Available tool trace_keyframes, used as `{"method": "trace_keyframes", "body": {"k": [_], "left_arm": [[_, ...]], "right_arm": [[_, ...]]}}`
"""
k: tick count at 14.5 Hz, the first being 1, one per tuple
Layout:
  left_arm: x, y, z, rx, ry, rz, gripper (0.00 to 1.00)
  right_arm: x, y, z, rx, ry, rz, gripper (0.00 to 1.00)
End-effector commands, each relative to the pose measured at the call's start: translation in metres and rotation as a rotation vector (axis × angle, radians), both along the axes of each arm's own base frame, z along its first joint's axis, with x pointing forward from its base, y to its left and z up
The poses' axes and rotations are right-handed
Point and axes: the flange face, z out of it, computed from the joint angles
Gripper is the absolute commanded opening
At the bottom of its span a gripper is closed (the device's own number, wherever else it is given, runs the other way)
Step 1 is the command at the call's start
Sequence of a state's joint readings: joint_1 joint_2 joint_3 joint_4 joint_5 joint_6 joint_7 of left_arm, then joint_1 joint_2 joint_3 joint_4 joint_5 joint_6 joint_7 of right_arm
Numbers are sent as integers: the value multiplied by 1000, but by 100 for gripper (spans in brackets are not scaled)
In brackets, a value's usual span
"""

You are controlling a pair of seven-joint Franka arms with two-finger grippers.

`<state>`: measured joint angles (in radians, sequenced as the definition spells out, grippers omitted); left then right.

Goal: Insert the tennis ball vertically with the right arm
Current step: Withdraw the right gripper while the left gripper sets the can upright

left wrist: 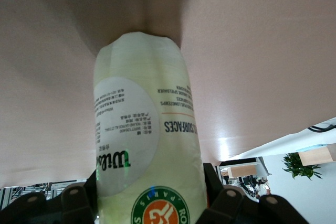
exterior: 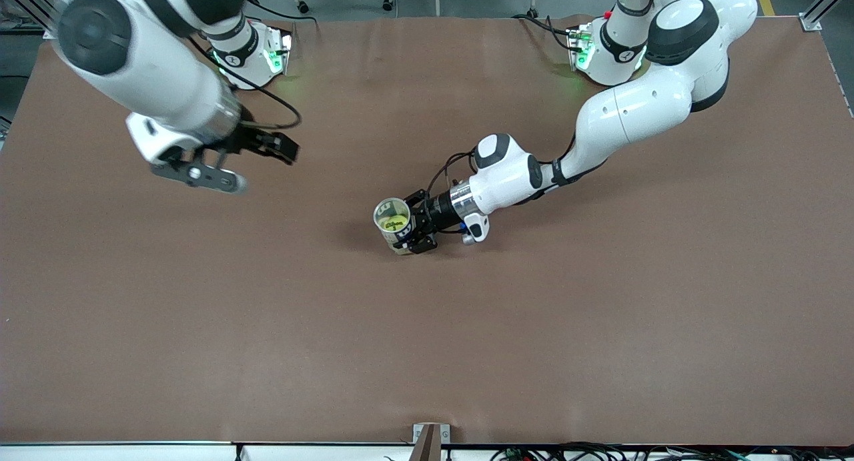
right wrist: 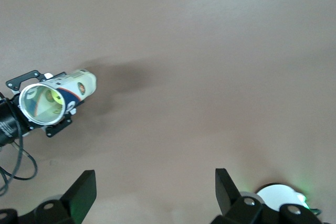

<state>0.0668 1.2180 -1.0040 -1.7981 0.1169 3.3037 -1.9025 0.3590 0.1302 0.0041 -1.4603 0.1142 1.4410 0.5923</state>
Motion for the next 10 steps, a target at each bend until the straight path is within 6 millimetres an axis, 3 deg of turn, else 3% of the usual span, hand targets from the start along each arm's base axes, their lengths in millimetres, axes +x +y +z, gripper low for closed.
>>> {"method": "trace_keyframes", "body": {"k": [1,6,7,10], "left_arm": [[-7,1,8,-4,-18,-18,74],[-9,2,6,-3,-14,-21,81],[-8,4,6,-2,-14,-18,100],[-9,7,6,1,-37,-36,100]], "right_arm": [[-24,-65,11,20,-19,36,100],[-19,-157,21,-9,-44,99,100],[-16,-176,24,-2,-57,112,100],[-10,-223,30,-7,-99,105,100]]}}
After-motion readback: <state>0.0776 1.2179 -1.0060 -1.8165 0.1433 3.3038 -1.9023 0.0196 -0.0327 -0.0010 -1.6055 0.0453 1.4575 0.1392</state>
